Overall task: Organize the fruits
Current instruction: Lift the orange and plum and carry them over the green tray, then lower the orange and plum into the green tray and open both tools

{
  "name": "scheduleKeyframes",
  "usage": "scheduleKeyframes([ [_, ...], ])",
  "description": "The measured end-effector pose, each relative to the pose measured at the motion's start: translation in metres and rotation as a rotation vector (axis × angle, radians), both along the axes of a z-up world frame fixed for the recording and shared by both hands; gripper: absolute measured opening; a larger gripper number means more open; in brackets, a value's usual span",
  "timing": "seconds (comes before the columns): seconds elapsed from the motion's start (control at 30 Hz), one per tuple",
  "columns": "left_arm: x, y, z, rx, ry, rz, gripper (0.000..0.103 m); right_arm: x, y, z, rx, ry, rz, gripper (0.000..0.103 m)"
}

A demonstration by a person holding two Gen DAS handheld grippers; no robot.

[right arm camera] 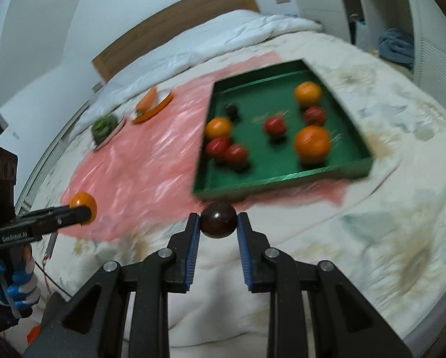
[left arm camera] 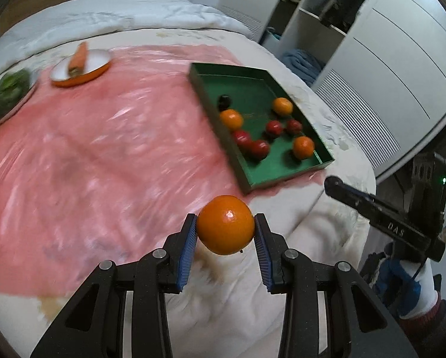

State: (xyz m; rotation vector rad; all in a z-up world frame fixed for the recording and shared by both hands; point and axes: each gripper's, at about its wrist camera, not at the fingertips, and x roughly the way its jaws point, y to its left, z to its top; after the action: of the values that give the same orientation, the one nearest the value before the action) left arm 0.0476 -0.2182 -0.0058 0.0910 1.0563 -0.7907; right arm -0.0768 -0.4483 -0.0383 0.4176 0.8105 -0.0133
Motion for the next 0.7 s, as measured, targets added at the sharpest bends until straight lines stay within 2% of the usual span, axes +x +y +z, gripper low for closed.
scheduleKeyframes([
  [0.23, 0.035, -0.071, 0.002, 0.031, -0.022, -0.058, 0.033, 0.036, -0.052, 0.010, -0.012, -0.050, -0.038, 0.087],
  [0.4, 0.060, -0.124, -0.011, 0.075, -0.044, -0.083, 0.033, 0.080, -0.073, 0.009, -0.019, -0.064, -0.030, 0.087],
  [0.7, 0.084, -0.183, -0.033, 0.184, -0.111, -0.133, 0.033, 0.155, -0.100, -0.016, -0.056, 0.006, -0.018, 0.087],
])
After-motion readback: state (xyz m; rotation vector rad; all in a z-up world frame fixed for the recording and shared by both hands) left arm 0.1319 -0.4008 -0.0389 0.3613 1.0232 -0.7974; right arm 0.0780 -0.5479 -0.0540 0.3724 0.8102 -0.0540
